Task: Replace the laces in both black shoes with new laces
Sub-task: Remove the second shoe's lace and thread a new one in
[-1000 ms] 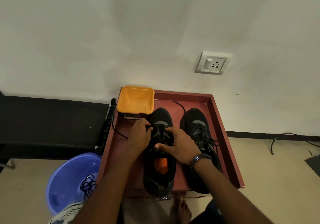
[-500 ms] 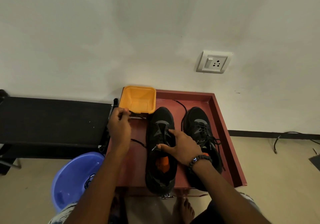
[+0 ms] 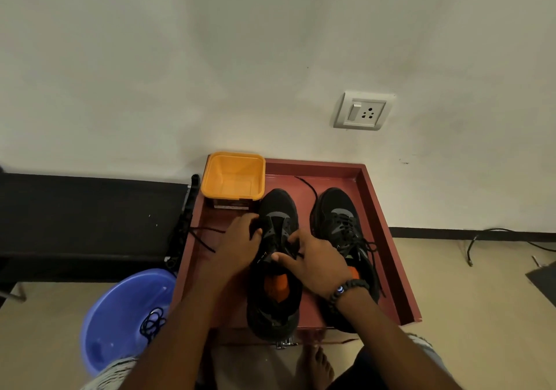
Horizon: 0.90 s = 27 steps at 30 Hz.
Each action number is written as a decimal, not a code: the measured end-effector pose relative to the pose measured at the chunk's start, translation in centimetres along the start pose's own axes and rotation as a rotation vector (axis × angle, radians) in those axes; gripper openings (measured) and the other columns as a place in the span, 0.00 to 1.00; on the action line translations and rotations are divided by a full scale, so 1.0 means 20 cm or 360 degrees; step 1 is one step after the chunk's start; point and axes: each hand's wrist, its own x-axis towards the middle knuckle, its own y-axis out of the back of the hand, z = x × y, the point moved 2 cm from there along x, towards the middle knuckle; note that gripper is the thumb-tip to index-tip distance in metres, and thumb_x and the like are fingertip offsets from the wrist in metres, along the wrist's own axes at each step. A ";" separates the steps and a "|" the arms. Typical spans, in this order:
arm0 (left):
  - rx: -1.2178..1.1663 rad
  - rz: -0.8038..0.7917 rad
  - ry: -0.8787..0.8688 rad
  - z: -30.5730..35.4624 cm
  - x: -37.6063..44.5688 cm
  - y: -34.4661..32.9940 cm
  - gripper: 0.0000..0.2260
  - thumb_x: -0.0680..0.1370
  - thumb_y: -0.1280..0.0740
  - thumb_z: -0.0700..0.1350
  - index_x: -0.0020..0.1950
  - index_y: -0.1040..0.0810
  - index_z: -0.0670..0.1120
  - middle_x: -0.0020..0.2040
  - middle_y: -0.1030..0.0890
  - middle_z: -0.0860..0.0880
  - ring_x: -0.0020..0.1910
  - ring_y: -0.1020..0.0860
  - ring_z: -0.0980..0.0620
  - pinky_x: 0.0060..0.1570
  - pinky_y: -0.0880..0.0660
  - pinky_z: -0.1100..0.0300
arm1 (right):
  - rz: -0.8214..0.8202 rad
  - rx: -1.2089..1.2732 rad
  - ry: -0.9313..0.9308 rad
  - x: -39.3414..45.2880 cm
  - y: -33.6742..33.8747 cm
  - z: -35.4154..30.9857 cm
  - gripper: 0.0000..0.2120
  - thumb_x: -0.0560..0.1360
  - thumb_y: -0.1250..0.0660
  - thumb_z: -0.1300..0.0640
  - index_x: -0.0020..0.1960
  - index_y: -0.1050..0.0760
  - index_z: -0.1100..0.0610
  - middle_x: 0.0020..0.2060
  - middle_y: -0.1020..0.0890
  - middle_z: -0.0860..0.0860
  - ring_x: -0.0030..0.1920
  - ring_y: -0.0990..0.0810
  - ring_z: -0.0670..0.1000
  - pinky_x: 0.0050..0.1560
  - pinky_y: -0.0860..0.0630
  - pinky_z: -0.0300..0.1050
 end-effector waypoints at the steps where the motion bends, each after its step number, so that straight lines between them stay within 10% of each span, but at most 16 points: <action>1: 0.0020 0.0021 -0.0010 0.01 0.01 -0.02 0.12 0.81 0.35 0.46 0.63 0.26 0.47 0.60 0.24 0.46 0.59 0.24 0.48 0.56 0.27 0.57 | 0.0026 0.0019 -0.0004 -0.01 0.02 0.02 0.22 0.74 0.35 0.34 0.60 0.28 0.47 0.44 0.25 0.42 0.49 0.21 0.48 0.46 0.23 0.45; 4: -0.0008 0.0141 -0.0063 0.03 0.02 -0.01 0.05 0.80 0.34 0.48 0.47 0.25 0.48 0.44 0.22 0.50 0.45 0.22 0.52 0.41 0.31 0.63 | 0.0086 0.0086 0.0019 -0.02 0.04 0.05 0.16 0.76 0.36 0.36 0.57 0.26 0.46 0.40 0.23 0.42 0.45 0.21 0.47 0.46 0.20 0.50; 9: 0.0115 0.0156 -0.0071 0.07 0.01 0.02 0.06 0.82 0.37 0.47 0.47 0.24 0.49 0.41 0.21 0.53 0.41 0.23 0.55 0.37 0.32 0.63 | -0.0095 -0.0111 0.0023 0.00 -0.02 -0.01 0.31 0.74 0.41 0.29 0.72 0.39 0.41 0.64 0.27 0.47 0.60 0.22 0.50 0.55 0.22 0.53; 16: 0.0029 -0.0098 -0.0064 0.09 -0.02 0.05 0.07 0.83 0.39 0.43 0.55 0.21 0.46 0.49 0.18 0.49 0.49 0.21 0.53 0.52 0.23 0.55 | -0.0225 -0.0262 -0.0071 0.02 -0.07 -0.10 0.34 0.74 0.42 0.29 0.76 0.52 0.31 0.77 0.43 0.55 0.72 0.35 0.62 0.65 0.31 0.61; 27: -0.0656 0.0122 0.0165 0.11 -0.11 0.31 0.08 0.83 0.38 0.42 0.51 0.20 0.41 0.40 0.22 0.50 0.36 0.24 0.58 0.35 0.21 0.62 | -0.0300 -0.0605 -0.0176 0.14 -0.05 -0.19 0.34 0.75 0.37 0.36 0.76 0.49 0.34 0.71 0.38 0.60 0.61 0.23 0.63 0.58 0.26 0.56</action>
